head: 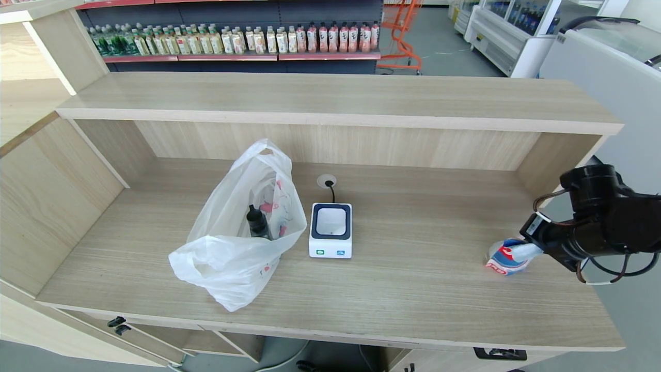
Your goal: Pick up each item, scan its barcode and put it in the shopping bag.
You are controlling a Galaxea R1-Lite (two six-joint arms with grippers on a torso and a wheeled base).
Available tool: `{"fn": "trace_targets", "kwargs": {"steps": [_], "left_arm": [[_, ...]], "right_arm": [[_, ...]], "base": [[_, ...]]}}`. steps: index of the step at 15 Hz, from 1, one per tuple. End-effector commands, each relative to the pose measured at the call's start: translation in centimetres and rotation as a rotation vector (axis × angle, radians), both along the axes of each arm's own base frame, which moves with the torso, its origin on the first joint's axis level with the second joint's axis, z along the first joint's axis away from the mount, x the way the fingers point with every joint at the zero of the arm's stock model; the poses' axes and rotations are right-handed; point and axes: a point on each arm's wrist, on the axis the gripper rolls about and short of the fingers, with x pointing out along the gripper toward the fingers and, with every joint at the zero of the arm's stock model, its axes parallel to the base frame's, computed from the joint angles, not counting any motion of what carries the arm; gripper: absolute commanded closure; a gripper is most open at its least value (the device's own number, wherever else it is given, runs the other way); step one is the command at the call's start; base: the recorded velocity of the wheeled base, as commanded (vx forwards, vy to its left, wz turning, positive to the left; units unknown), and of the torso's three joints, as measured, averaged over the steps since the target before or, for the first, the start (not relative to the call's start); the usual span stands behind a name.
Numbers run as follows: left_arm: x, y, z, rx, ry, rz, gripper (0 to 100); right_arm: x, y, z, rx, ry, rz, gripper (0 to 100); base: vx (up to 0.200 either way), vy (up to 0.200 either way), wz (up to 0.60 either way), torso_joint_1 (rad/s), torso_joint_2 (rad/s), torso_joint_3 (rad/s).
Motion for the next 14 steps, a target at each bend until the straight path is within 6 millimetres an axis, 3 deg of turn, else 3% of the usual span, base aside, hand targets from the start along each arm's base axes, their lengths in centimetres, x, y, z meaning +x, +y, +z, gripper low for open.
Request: {"fn": "trace_targets", "kwargs": {"steps": [1, 2, 5, 6, 7, 12, 14], "left_arm": [[0.0, 0.0, 0.0, 0.0, 0.0, 0.001, 0], [0.0, 0.0, 0.0, 0.0, 0.0, 0.001, 0], [0.0, 0.0, 0.0, 0.0, 0.0, 0.001, 0], [0.0, 0.0, 0.0, 0.0, 0.0, 0.001, 0], [0.0, 0.0, 0.0, 0.0, 0.0, 0.001, 0], [0.0, 0.0, 0.0, 0.0, 0.0, 0.001, 0], [0.0, 0.0, 0.0, 0.0, 0.0, 0.001, 0]], "right_arm": [[0.1, 0.2, -0.4, -0.045, 0.022, 0.051, 100], [-0.1, 0.2, 0.1, -0.076, 0.01, 0.074, 100], [-1.7, 0.7, 4.1, -0.068, -0.129, 0.207, 100], [-3.8, 1.1, 7.2, -0.029, -0.249, 0.408, 100], [-5.1, 1.3, 8.3, -0.018, -0.298, 0.523, 100], [-10.3, 3.5, 11.9, 0.141, -0.589, 1.182, 100], [-11.8, 5.6, 12.9, 0.229, -0.648, 1.379, 100]], "base": [[0.0, 0.0, 0.0, 0.0, 0.0, 0.0], [0.0, 0.0, 0.0, 0.0, 0.0, 0.0], [0.0, 0.0, 0.0, 0.0, 0.0, 0.0], [0.0, 0.0, 0.0, 0.0, 0.0, 0.0], [0.0, 0.0, 0.0, 0.0, 0.0, 0.0], [0.0, 0.0, 0.0, 0.0, 0.0, 0.0], [0.0, 0.0, 0.0, 0.0, 0.0, 0.0]]}}
